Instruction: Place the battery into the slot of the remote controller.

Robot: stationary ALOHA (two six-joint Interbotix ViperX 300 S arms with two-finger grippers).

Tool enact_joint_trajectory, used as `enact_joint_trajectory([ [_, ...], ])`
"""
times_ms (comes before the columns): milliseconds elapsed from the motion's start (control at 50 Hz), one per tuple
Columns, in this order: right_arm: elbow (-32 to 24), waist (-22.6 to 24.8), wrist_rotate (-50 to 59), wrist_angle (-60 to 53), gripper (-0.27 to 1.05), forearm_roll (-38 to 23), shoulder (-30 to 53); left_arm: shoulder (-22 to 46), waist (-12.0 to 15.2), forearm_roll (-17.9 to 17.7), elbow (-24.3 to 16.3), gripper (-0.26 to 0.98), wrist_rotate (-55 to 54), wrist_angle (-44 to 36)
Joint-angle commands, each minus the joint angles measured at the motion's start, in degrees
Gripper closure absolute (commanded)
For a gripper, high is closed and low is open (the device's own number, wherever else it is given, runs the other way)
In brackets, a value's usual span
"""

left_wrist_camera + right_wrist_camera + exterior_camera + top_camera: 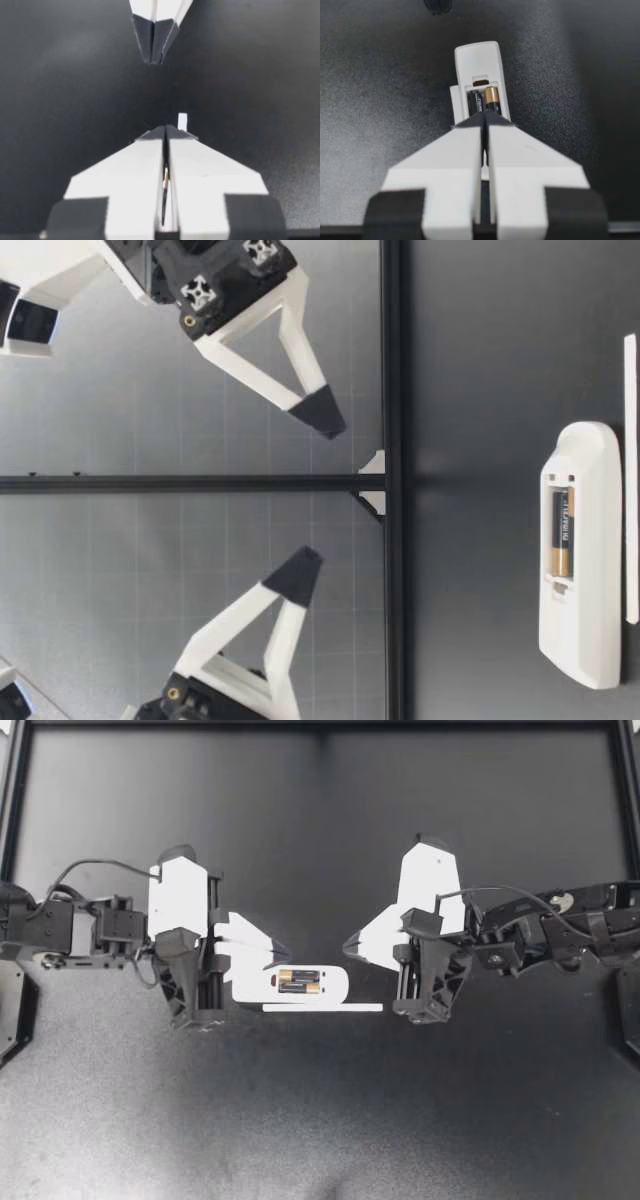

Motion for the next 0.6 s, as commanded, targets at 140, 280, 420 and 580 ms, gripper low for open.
enact_joint_trajectory([
  [140,-0.7,-0.44,0.18,-0.53,0.91,0.09,-0.97,-1.14,0.09,0.44,-0.35,0.89,0.26,-0.62],
  [280,-0.88,-0.44,0.09,-0.53,0.91,0.09,-1.23,-1.49,0.09,0.44,-0.79,0.89,0.26,-0.62],
  [420,-1.32,-0.44,0.09,-0.18,0.91,0.09,-1.32,-1.67,0.09,0.44,-1.14,0.89,0.26,-0.62],
  [580,-1.23,-0.44,0.09,-0.18,0.91,0.09,-1.32,-2.2,0.09,0.44,-1.14,0.89,0.18,-0.62],
])
